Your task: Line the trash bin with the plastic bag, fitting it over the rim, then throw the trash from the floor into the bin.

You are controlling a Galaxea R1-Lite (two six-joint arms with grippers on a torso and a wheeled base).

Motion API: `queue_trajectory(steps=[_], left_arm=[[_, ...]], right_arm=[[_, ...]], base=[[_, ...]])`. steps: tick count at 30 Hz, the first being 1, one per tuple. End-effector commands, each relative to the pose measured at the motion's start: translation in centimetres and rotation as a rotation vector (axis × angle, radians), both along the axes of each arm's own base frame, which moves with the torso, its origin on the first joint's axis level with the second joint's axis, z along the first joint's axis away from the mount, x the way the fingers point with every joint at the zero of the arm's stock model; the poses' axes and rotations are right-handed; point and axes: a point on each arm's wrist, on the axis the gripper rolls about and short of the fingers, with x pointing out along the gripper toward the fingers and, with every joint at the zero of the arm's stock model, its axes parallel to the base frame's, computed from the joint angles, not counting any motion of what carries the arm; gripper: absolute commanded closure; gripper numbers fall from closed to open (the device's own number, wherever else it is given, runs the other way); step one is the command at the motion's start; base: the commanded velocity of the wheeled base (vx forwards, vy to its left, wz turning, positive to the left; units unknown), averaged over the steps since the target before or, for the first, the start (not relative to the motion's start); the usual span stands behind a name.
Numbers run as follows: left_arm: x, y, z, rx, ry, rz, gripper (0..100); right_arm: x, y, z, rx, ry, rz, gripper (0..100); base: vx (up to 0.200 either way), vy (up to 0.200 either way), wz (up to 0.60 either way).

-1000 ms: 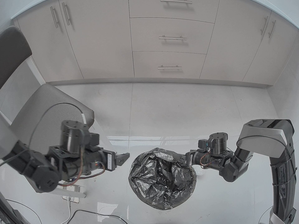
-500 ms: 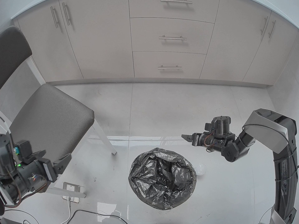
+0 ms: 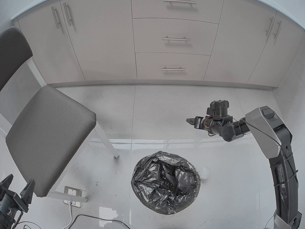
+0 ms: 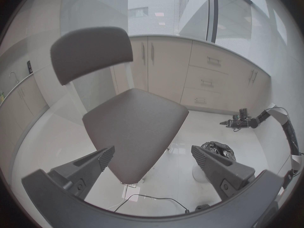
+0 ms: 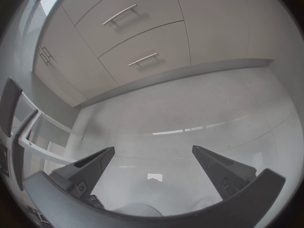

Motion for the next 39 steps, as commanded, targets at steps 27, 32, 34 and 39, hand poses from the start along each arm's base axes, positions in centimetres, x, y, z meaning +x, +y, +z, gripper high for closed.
queue_trajectory(steps=[27,32,34,39], left_arm=[[-4.8,0.2,-5.2,0.111,-0.232,0.058,0],[-4.9,0.2,-5.3,0.166,-0.245,0.025,0],[-5.1,0.2,-5.3,0.166,-0.249,0.011,0],[-5.2,0.2,-5.3,0.176,-0.249,0.004,0]], right_arm=[[0.7,0.8,-12.9,-0.23,0.342,-0.071,0],[0.6,1.0,-13.0,-0.265,0.343,-0.053,0],[0.5,0.9,-13.7,-0.299,0.35,-0.028,0],[-0.6,0.6,-16.7,-0.367,0.447,0.01,0]], base=[[0.0,0.0,0.0],[0.0,0.0,0.0],[0.0,0.0,0.0],[0.0,0.0,0.0]])
